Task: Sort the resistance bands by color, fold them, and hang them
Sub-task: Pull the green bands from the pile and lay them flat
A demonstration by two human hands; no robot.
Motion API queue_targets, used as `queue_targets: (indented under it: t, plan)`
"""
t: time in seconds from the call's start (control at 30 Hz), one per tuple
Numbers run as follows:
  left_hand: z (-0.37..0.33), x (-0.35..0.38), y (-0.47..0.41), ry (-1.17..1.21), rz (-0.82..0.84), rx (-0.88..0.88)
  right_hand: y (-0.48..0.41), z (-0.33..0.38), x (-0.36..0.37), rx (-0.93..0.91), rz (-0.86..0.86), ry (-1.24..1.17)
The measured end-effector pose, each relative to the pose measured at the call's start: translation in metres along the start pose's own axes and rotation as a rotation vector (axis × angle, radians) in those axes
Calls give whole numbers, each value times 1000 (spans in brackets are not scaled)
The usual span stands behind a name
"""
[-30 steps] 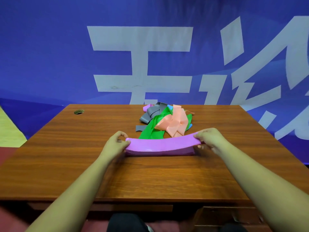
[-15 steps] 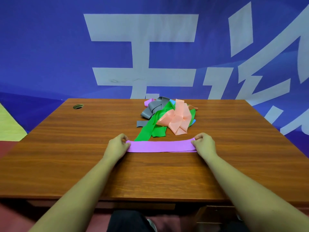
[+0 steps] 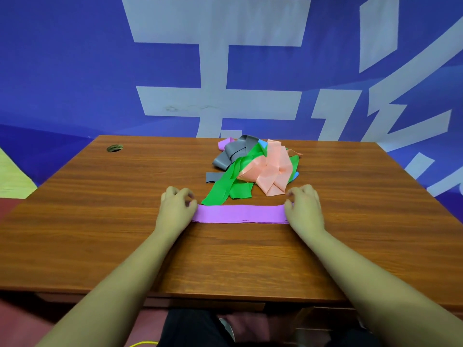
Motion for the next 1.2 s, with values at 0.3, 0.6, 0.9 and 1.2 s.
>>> queue_targets:
  t: [0.3, 0.6, 0.9, 1.2]
  plan:
    - [-14, 26, -57, -99, 246, -148, -40, 118, 53, -325, 363, -22]
    - [0, 52, -84, -96, 345, -45, -84, 144, 84, -567, 137, 442]
    - [-10, 51, -81, -36, 288, -21, -90, 152, 56, -666, -27, 271]
    - [-78, -63, -70, 768, 44, 144, -99, 177, -58, -451, -87, -210]
Point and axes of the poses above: each hand's wrist, its own y-axis away from the middle knuckle, its own x-axis out of the palm, z = x × y, the point moved 7 cm from there along -y, towards the middle knuckle, and after that the axes turned 8 degrees about z, right-handed, at the moved point
